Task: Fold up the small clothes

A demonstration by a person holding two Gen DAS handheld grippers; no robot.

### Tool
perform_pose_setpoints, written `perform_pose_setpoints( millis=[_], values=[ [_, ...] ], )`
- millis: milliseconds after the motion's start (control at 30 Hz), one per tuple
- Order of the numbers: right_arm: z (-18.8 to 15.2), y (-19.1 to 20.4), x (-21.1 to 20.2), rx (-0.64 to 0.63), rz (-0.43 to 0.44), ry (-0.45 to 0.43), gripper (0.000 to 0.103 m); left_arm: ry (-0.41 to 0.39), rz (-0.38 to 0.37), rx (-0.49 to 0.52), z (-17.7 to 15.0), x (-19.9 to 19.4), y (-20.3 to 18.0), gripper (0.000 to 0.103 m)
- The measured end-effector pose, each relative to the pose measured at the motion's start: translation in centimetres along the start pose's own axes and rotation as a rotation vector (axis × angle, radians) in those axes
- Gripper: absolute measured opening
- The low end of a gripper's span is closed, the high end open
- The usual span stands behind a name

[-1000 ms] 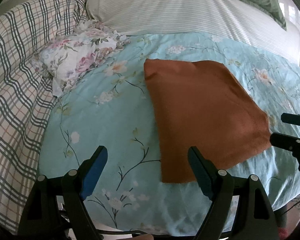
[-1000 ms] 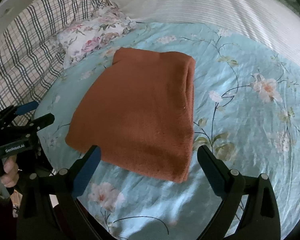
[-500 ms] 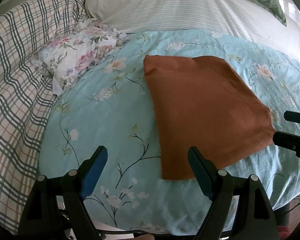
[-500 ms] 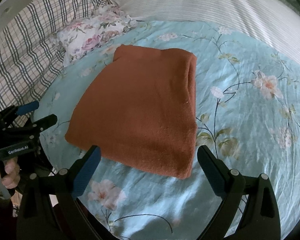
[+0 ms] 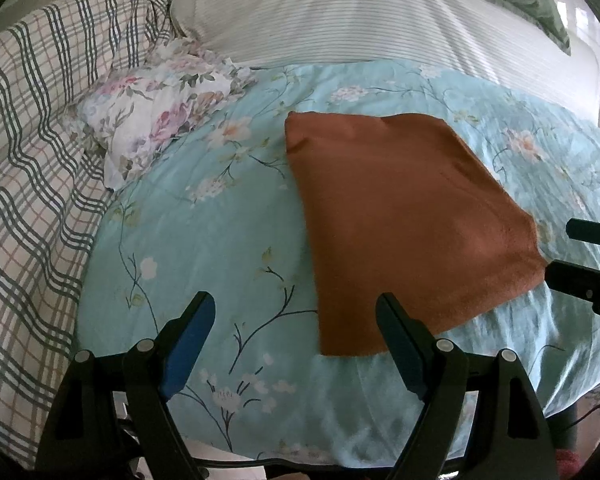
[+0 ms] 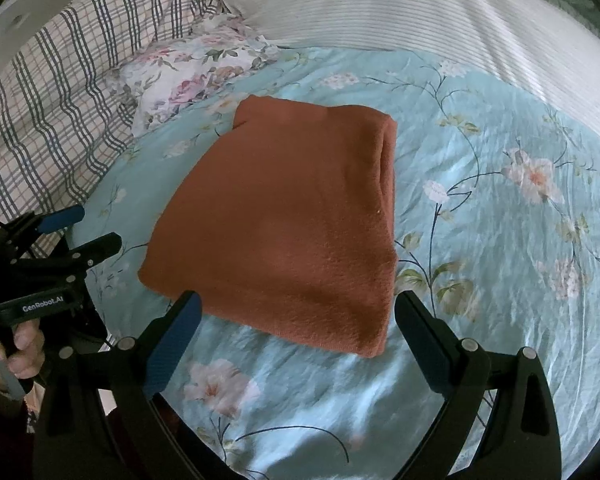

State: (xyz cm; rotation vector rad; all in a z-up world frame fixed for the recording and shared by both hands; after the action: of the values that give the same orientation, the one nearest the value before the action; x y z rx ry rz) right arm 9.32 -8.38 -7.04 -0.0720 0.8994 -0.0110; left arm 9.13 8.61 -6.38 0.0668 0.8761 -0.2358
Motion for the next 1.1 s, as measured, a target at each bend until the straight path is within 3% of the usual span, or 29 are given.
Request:
perform_pose_setpoints(
  millis=[1100],
  values=[
    [0.59,0.64,-0.36,-0.006,0.008,-0.007,0.098,-0.020,-0.003,0.028,0.50,-0.64,-0.71,0.083]
  ],
)
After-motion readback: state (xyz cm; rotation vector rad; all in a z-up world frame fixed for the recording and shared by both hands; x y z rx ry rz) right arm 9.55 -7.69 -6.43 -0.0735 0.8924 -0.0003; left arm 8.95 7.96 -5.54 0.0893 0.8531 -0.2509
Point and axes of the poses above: each gripper's, at about its wrist camera, not at the fingertips, and x roughly the way its jaws point, y to its left, z to its top, the point moved 10 cm from there along x, roughly the way its jaws point, and after that the axes turned 15 degrees about -z, right-handed, at the moved point
